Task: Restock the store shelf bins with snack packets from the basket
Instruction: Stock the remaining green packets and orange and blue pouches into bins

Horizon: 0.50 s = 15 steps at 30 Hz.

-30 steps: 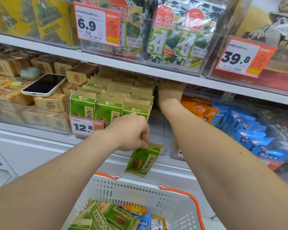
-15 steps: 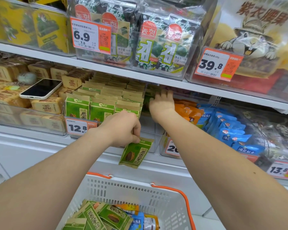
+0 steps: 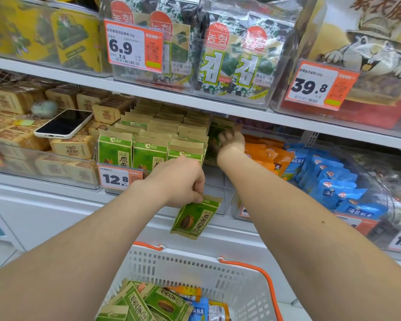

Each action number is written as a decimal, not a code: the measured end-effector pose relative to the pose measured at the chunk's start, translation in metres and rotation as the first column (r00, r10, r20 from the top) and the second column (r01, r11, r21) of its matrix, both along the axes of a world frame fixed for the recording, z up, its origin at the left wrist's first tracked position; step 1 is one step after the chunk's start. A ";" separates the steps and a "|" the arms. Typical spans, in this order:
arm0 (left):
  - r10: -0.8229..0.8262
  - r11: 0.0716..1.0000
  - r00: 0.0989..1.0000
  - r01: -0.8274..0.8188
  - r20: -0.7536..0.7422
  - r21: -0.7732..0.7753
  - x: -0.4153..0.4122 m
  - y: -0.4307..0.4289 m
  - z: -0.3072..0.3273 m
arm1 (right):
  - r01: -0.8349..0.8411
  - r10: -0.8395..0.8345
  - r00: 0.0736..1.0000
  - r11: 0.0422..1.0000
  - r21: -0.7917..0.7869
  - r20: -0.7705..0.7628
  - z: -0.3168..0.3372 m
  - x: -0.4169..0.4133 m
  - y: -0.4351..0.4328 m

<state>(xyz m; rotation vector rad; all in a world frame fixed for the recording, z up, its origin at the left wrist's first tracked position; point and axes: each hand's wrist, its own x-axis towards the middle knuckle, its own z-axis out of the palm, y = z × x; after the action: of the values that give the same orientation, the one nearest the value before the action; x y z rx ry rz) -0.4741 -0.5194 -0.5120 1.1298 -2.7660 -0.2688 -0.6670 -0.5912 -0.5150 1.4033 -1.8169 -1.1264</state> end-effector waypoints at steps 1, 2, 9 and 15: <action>-0.002 1.000 1.000 0.002 0.001 -0.001 0.000 0.000 0.000 | 0.005 -0.005 1.000 1.000 0.007 -0.012 -0.001 0.000 -0.001; -0.003 1.000 1.000 0.003 0.001 -0.001 0.000 -0.001 0.000 | 0.006 -0.005 1.000 1.000 0.014 -0.019 0.000 0.000 0.000; -0.003 1.000 1.000 0.003 -0.012 -0.003 0.002 -0.001 0.000 | 0.059 -0.060 0.998 0.998 0.023 0.023 -0.008 -0.002 -0.011; 0.002 1.000 1.000 -0.002 -0.011 0.004 0.005 -0.003 0.000 | 0.179 -0.180 0.983 0.984 -0.014 -0.034 -0.027 -0.007 -0.033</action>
<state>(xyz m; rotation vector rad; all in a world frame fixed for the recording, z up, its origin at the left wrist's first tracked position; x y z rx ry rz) -0.4689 -0.5223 -0.5119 1.1284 -2.7555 -0.2797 -0.6745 -0.6239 -0.5418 1.2243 -1.9523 -1.2209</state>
